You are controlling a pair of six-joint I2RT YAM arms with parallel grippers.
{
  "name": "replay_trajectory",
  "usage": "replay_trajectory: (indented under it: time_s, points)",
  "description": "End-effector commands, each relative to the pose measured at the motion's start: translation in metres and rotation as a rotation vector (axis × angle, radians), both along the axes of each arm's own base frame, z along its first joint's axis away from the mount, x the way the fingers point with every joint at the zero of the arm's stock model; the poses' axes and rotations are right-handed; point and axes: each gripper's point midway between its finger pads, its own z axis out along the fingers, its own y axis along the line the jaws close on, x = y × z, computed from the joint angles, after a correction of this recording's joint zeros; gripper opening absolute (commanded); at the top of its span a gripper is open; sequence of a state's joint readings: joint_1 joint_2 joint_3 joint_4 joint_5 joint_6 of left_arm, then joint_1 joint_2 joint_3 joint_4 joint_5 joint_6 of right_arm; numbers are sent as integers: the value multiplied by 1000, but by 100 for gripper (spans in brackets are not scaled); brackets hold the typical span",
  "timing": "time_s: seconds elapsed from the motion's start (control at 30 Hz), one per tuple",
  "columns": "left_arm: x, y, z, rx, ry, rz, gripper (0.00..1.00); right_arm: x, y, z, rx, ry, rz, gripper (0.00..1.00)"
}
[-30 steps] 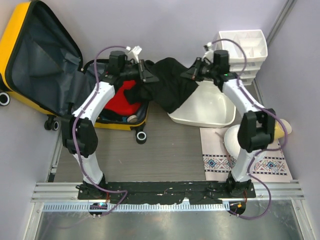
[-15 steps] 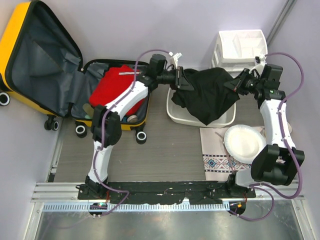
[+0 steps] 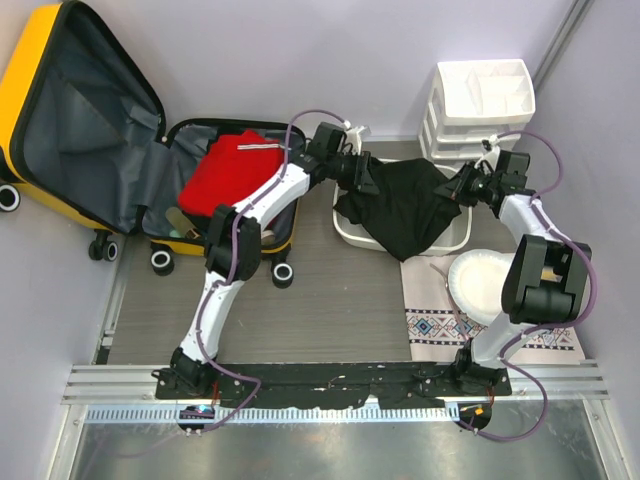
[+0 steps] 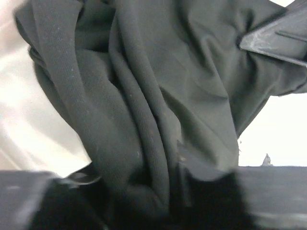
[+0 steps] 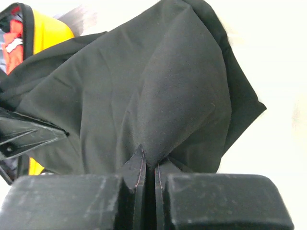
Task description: Open, take out, and arrange the luggage
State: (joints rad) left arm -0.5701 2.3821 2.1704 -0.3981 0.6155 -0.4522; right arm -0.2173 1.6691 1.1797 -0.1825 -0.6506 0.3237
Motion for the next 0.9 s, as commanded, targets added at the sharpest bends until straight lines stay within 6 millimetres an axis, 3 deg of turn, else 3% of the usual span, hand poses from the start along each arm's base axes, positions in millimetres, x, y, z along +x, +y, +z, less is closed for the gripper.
replay_trajectory:
  time_s: [0.0, 0.03, 0.07, 0.17, 0.2, 0.23, 0.37, 0.43, 0.5, 0.53, 0.6, 0.7, 0.87]
  points:
    - [20, 20, -5, 136, -134, 1, 53, 10, 5, -7, -146, -89, 52, 1]
    - [25, 24, -5, 160, -154, 15, 60, 9, 6, -14, -175, -81, 71, 2]
    - [25, 27, -2, 161, -155, 15, 67, 5, 10, -26, -177, -44, 87, 16]
    - [25, 35, 24, 158, -211, 15, 78, 7, 11, -32, -216, -18, 90, 37]
    - [22, 38, 45, 143, -239, 18, 79, 11, 11, -30, -234, -24, 86, 40]
    - [21, 41, 54, 135, -248, 15, 79, 14, 11, -28, -251, -34, 80, 41]
    - [17, 71, 89, 125, -271, 43, 80, 23, 9, -39, -346, -11, 78, 1]
    - [16, 91, 95, 149, -282, 59, 80, 17, 19, -57, -353, 49, 113, 1]
    - [7, 105, 88, 206, -296, 9, 79, 11, 28, -66, -335, 86, 121, 1]
    - [2, 110, 91, 229, -311, -3, 79, 12, 31, -64, -318, 76, 112, 1]
    - [-13, 117, 76, 272, -305, -74, 79, 11, 34, -60, -281, 74, 91, 1]
    - [-22, 115, 68, 306, -324, -103, 81, 19, 32, -43, -279, 34, 69, 1]
    - [-43, 94, 45, 338, -256, -165, 79, 19, 34, -26, -269, 10, 75, 1]
